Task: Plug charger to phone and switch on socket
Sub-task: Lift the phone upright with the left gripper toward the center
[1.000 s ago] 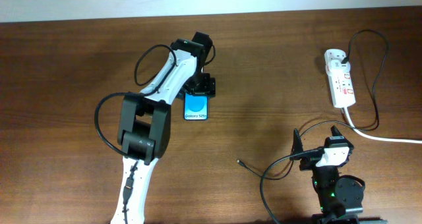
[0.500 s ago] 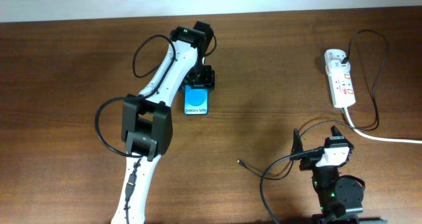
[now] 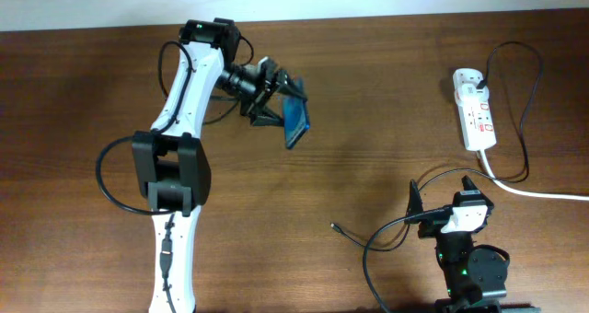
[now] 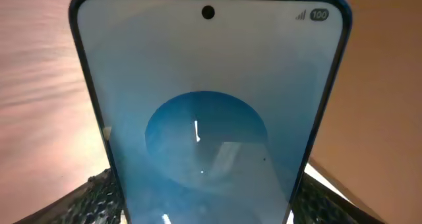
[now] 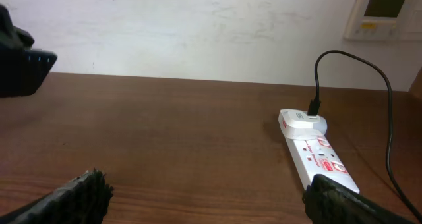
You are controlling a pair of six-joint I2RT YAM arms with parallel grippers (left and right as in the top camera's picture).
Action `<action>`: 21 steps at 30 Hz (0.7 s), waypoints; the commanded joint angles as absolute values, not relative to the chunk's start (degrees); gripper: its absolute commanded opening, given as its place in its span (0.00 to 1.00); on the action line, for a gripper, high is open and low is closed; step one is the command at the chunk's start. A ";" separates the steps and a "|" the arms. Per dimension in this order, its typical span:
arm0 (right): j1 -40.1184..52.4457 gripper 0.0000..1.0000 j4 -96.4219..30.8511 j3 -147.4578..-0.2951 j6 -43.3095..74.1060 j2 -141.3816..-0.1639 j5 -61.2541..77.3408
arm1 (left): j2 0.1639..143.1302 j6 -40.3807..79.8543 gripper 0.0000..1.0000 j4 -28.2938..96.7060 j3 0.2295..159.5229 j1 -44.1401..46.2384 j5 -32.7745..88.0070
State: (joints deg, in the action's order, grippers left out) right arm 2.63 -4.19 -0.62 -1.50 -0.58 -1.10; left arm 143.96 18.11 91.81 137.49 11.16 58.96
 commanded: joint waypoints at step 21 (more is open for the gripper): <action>2.98 0.98 -4.54 -0.32 -1.08 -0.21 -1.80 | 143.98 17.47 0.70 92.09 139.24 6.59 90.19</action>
